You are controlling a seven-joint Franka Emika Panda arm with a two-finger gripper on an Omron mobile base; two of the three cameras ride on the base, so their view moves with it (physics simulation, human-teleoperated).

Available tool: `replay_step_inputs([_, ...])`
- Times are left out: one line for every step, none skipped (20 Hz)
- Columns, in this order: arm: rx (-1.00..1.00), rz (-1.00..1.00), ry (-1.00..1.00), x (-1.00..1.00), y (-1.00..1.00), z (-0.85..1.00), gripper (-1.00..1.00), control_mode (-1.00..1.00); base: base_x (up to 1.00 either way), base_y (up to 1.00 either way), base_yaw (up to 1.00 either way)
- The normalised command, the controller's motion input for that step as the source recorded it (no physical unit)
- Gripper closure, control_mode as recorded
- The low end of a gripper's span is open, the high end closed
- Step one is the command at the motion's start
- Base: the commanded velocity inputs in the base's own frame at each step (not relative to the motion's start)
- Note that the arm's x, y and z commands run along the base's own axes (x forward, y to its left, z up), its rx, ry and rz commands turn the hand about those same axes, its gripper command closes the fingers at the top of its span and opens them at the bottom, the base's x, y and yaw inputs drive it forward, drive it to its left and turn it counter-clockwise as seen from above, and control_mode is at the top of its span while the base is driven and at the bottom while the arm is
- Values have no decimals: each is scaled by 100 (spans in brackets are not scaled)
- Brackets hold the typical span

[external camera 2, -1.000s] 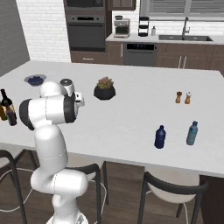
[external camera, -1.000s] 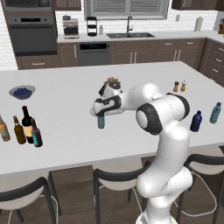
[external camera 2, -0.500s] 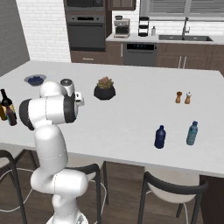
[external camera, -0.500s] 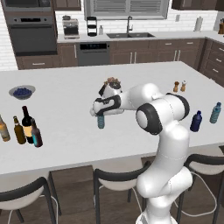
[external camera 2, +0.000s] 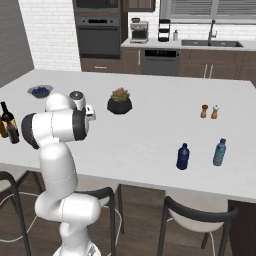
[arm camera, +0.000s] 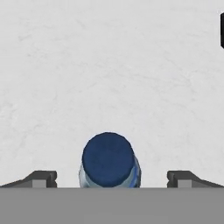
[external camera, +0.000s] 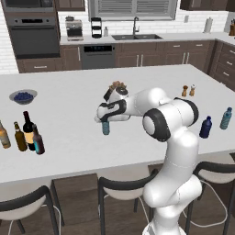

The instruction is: Move the plastic bottles in the middle to the plastics group, and the glass bottles in the middle to the glass group.

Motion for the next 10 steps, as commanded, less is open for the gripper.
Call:
replay_step_inputs([0,6,0,0,0,-1,-100,-100,0,0,0])
replay_step_inputs([0,6,0,0,0,0,-100,-100,0,0,0])
replay_step_inputs([0,6,0,0,0,0,-100,-100,0,0,0])
replay_step_inputs([0,6,0,0,0,-4,-100,-100,0,0,0])
replay_step_inputs([0,6,-2,0,0,-12,-100,-100,0,0,0])
replay_step_inputs([0,6,-1,0,0,-14,-100,-100,0,0,0])
replay_step_inputs([0,5,0,0,0,-11,-100,-100,0,0,0])
replay_step_inputs([0,5,0,0,0,-1,-100,-100,0,0,0])
replay_step_inputs([0,5,0,0,0,0,-100,-100,0,0,0])
replay_step_inputs([0,5,0,1,0,-4,-100,-100,0,0,0])
